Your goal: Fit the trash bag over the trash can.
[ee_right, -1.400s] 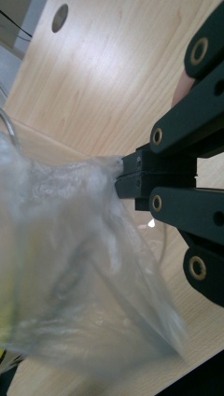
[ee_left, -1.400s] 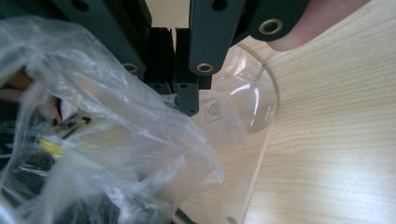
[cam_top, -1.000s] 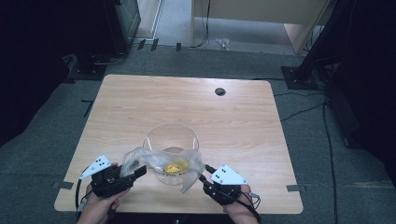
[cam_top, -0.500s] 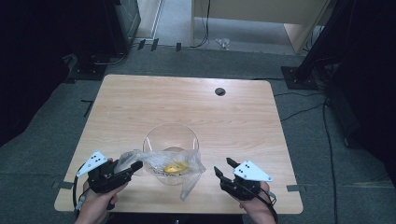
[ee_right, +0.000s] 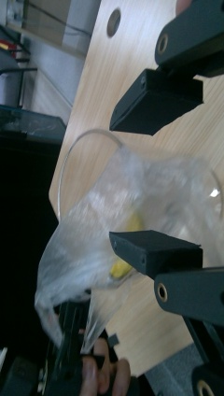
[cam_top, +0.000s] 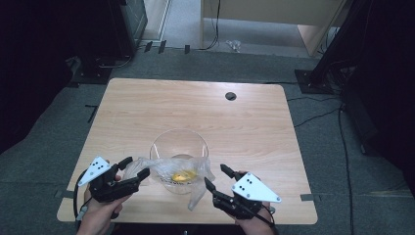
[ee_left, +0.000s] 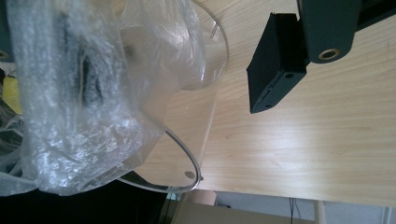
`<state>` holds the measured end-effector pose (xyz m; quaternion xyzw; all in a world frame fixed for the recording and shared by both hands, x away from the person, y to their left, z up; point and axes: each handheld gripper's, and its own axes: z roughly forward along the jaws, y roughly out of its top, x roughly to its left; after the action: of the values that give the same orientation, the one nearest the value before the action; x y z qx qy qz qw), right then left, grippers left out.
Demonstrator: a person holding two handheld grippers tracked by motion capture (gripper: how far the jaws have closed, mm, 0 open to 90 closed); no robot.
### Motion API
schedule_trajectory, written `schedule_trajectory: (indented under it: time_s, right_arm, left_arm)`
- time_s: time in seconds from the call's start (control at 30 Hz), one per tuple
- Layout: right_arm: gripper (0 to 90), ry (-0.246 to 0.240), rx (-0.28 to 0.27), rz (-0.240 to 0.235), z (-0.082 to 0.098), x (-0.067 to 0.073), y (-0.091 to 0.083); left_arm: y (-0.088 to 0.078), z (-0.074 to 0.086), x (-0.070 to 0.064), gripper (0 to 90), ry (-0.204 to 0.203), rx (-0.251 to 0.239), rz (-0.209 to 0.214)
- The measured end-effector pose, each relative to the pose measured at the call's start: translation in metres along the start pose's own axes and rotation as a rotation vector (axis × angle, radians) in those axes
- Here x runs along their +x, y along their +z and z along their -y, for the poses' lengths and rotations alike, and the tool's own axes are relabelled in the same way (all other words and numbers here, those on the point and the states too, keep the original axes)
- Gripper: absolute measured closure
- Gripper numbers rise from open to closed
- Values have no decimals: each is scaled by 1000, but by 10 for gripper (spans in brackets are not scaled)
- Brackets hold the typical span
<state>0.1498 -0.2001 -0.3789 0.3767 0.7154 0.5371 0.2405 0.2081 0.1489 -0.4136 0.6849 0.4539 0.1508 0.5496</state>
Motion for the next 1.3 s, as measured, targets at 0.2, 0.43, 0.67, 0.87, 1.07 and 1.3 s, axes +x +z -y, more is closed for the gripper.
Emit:
schedule_trajectory:
  time_s: [0.2,0.43,0.67,0.87,1.07,1.3]
  right_arm:
    - [260,1,-19,1,6,17,11]
    - [332,-88,0,80,18,30,23]
    - [807,-91,-25,146,17,23,22]
    - [900,-76,-5,122,12,16,24]
    - [900,-78,33,111,1,7,27]
    - [900,-86,57,98,-5,4,32]
  left_arm:
    - [-3,-4,-2,214,6,-19,-5]
    - [-3,-5,-2,192,10,-2,-5]
    - [-7,-7,-2,190,37,-13,-4]
    - [-13,-9,-3,214,78,-32,30]
    - [-19,-16,-5,237,99,-61,27]
    - [-23,-19,-6,292,124,-96,42]
